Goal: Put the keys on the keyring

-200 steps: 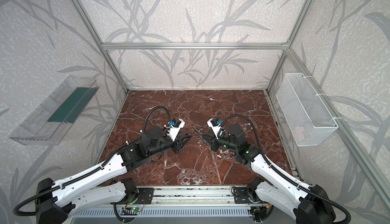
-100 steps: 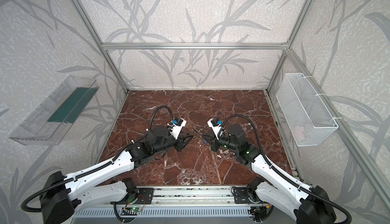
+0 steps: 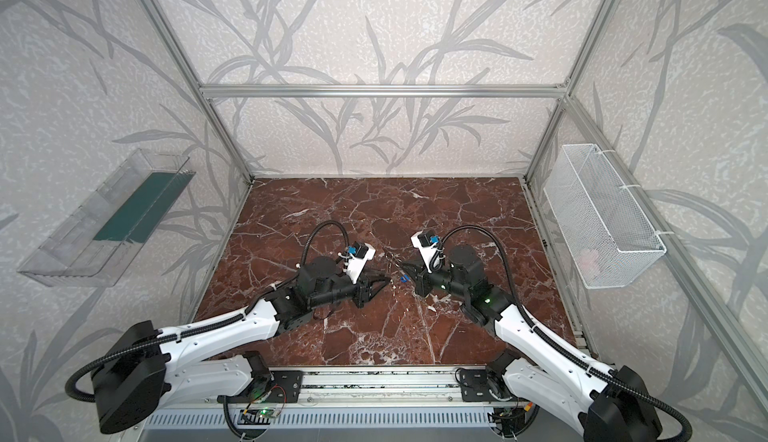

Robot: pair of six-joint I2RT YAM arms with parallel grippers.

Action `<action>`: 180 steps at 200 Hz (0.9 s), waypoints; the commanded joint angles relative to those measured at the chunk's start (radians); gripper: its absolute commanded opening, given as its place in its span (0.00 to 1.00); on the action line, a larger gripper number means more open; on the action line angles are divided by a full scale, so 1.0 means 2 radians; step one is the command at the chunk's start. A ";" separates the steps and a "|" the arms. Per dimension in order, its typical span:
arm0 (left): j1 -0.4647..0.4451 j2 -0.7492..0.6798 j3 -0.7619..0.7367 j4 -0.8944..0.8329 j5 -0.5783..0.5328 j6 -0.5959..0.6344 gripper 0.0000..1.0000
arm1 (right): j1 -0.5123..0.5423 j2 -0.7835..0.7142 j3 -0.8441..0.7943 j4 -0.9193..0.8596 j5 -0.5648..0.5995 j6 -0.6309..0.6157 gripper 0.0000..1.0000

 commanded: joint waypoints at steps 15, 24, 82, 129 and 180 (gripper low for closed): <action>-0.021 0.039 -0.006 0.125 0.046 -0.014 0.32 | 0.007 0.014 0.017 0.044 0.037 0.024 0.00; -0.025 0.050 -0.002 0.136 0.051 -0.013 0.32 | 0.011 0.018 0.018 0.048 0.043 0.027 0.00; -0.036 0.100 0.027 0.163 0.063 -0.020 0.32 | 0.020 0.024 0.018 0.062 0.055 0.034 0.00; -0.036 0.111 0.032 0.167 0.039 -0.022 0.32 | 0.023 0.017 0.018 0.060 0.057 0.038 0.00; -0.036 0.126 0.044 0.161 0.053 -0.023 0.32 | 0.025 0.015 0.017 0.065 0.057 0.041 0.00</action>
